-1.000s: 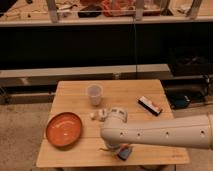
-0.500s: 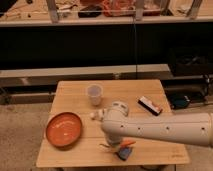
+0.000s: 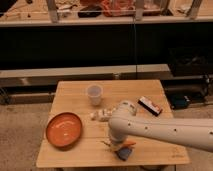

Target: Place the pepper on the white sponge

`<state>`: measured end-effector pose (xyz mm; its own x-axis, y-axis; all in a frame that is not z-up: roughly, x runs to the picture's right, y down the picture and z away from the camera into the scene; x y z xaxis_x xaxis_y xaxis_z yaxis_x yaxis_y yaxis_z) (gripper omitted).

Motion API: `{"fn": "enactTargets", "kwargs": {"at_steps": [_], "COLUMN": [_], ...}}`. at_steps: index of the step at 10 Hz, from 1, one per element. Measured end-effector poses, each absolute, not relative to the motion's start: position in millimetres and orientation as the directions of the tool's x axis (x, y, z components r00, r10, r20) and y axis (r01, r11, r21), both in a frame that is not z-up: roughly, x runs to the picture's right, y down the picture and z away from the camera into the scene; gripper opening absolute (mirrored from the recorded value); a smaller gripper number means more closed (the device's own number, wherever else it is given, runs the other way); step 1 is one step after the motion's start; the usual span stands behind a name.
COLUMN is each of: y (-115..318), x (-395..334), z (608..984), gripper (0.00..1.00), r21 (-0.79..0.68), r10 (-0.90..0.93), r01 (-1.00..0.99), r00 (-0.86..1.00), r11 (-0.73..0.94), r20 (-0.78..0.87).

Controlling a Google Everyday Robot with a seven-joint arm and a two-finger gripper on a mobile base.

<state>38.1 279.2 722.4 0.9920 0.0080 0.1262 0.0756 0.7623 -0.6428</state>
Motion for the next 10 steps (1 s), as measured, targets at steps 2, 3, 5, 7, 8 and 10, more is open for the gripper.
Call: {"fn": "enactTargets", "kwargs": {"at_steps": [2, 3, 5, 7, 8, 10], "y": [277.0, 276.5, 275.1, 273.8, 273.5, 273.9], "x": [34.4, 34.2, 36.0, 38.9, 42.4, 45.5], "z": [722.1, 722.0, 722.5, 723.7, 724.4, 725.4], "gripper": [0.00, 0.00, 0.00, 0.09, 0.20, 0.41], "r21": [-0.635, -0.634, -0.634, -0.639, -0.644, -0.652], "r10": [0.028, 0.036, 0.056, 0.074, 0.088, 0.101], "r01": [0.019, 0.001, -0.039, -0.072, -0.094, -0.121], "r00": [0.998, 0.998, 0.998, 0.997, 0.995, 0.993], "r11": [0.773, 0.774, 0.772, 0.766, 0.759, 0.748], "r20": [0.063, 0.046, 0.006, -0.024, -0.041, -0.067]}}
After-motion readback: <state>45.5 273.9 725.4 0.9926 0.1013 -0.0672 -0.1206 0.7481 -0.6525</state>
